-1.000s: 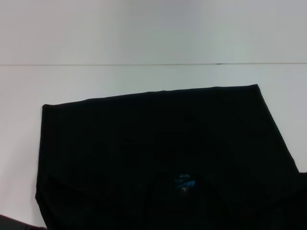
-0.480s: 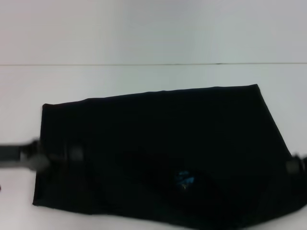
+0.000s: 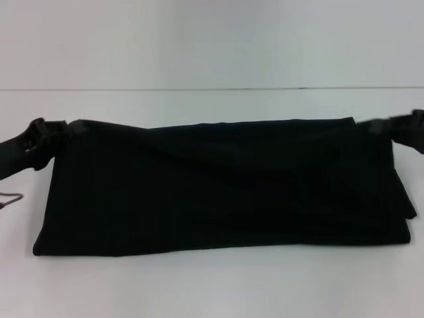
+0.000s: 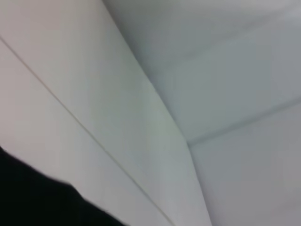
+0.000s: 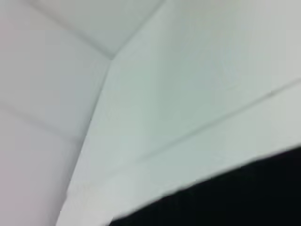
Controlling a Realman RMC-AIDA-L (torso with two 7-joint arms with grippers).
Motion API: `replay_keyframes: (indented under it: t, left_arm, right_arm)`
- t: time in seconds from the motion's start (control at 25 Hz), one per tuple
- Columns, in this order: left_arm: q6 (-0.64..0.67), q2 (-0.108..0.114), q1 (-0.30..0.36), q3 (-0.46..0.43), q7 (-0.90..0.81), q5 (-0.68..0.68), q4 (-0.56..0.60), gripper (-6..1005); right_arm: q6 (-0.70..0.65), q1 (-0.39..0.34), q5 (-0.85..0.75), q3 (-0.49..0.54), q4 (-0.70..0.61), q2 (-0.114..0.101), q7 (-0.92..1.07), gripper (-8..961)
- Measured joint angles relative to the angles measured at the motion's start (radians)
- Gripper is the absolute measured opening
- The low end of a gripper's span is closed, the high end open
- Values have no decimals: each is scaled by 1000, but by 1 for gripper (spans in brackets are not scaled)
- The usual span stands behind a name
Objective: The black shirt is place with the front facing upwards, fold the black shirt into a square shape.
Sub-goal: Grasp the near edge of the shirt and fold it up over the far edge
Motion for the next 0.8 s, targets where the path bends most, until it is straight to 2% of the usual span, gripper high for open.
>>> replay_keyframes:
  t: [0.12, 0.2, 0.52, 0.64, 0.76, 0.8]
  left_arm:
    - [-86, -32, -6, 1, 42, -52, -6, 33]
    - [-118, -39, -6, 2, 61, -93, -8, 33]
    - [-168, -39, -37, 6, 84, -157, -11, 33]
    - [-213, -46, -56, 7, 103, -162, -12, 33]
    - [-265, -63, -73, 5, 132, -162, -14, 33]
    - [-281, -67, -77, 4, 141, -163, -14, 33]
  right_arm:
    - [124, 4, 59, 2, 9, 57, -51, 66]
    - [176, 5, 109, 5, 10, 83, -83, 66]
    - [241, 19, 243, 0, 23, 109, -153, 66]
    - [299, 30, 250, -3, 27, 129, -179, 63]
    - [377, 41, 251, -3, 35, 162, -226, 60]
    - [377, 41, 251, -3, 35, 162, -226, 60]
